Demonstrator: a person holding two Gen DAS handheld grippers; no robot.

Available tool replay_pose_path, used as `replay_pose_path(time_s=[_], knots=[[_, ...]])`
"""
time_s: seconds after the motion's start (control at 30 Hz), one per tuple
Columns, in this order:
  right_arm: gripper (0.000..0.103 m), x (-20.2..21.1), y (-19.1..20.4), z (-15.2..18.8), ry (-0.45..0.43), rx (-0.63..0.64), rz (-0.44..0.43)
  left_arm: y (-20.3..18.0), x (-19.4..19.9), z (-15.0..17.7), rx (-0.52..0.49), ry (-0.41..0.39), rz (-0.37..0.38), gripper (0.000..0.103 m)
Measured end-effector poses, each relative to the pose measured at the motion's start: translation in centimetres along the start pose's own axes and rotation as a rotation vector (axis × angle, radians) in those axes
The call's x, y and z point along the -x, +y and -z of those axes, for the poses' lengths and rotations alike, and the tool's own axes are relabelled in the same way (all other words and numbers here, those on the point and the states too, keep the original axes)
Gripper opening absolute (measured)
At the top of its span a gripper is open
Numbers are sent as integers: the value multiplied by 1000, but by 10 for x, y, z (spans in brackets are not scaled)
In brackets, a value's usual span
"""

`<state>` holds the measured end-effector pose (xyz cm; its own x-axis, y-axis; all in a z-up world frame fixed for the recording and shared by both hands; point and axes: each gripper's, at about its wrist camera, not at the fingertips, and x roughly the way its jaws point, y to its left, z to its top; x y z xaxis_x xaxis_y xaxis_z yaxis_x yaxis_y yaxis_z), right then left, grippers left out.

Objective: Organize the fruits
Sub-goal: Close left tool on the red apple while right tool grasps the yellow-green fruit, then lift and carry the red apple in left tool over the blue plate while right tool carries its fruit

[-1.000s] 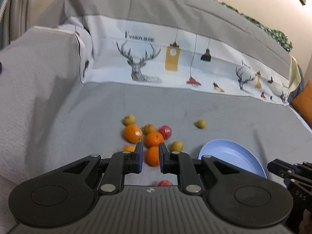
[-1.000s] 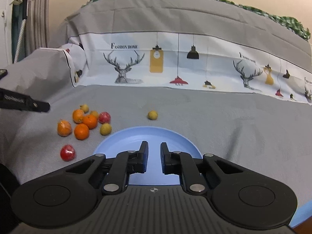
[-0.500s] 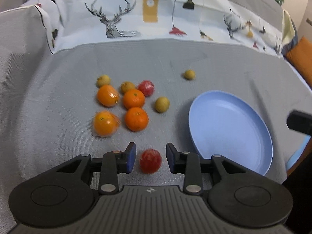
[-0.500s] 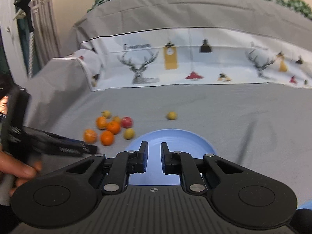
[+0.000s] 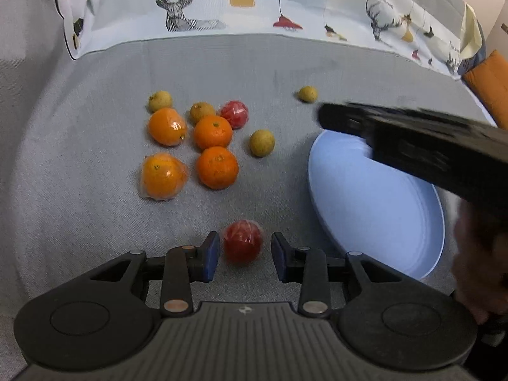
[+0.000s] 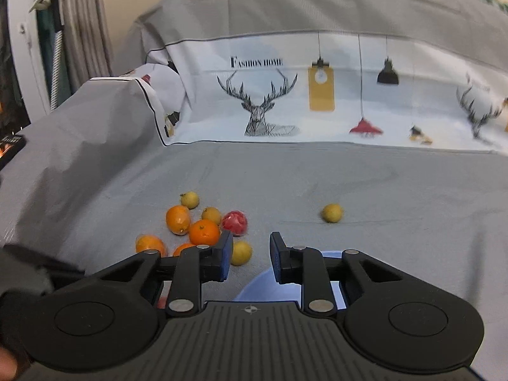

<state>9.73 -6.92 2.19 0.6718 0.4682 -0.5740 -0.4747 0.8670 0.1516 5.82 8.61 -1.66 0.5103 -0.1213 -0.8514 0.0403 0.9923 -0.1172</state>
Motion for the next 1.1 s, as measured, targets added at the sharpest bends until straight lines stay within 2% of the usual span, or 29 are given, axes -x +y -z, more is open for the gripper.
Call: replay_pose_path(time_s=[0.07, 0.3, 0.37, 0.4, 0.6, 0.67, 0.7, 0.83, 0.97, 1.1], knots=[[27, -18, 5, -1, 36, 8, -6, -3, -4, 0, -18, 10, -11, 29], [29, -72, 13, -4, 136, 13, 31, -6, -5, 0, -24, -9, -20, 29], [39, -80, 19, -7, 154, 36, 23, -6, -5, 0, -21, -8, -18, 29], [39, -85, 24, -6, 159, 59, 34, -5, -5, 0, -20, -5, -17, 29], [39, -103, 27, -4, 201, 75, 79, -5, -5, -1, -20, -3, -16, 29], [28, -107, 26, -2, 215, 81, 85, -5, -5, -1, -22, -6, -21, 29], [28, -107, 26, -1, 216, 82, 81, -5, -5, -1, -23, -7, -23, 29], [28, -96, 24, -3, 173, 72, 62, -5, -2, 0, -16, -19, -37, 28], [28, -58, 13, -13, 102, 47, 36, -6, 5, 1, -13, -51, -47, 27], [28, -7, -6, -24, 33, 23, 38, -13, 14, 5, -33, -98, -70, 15]])
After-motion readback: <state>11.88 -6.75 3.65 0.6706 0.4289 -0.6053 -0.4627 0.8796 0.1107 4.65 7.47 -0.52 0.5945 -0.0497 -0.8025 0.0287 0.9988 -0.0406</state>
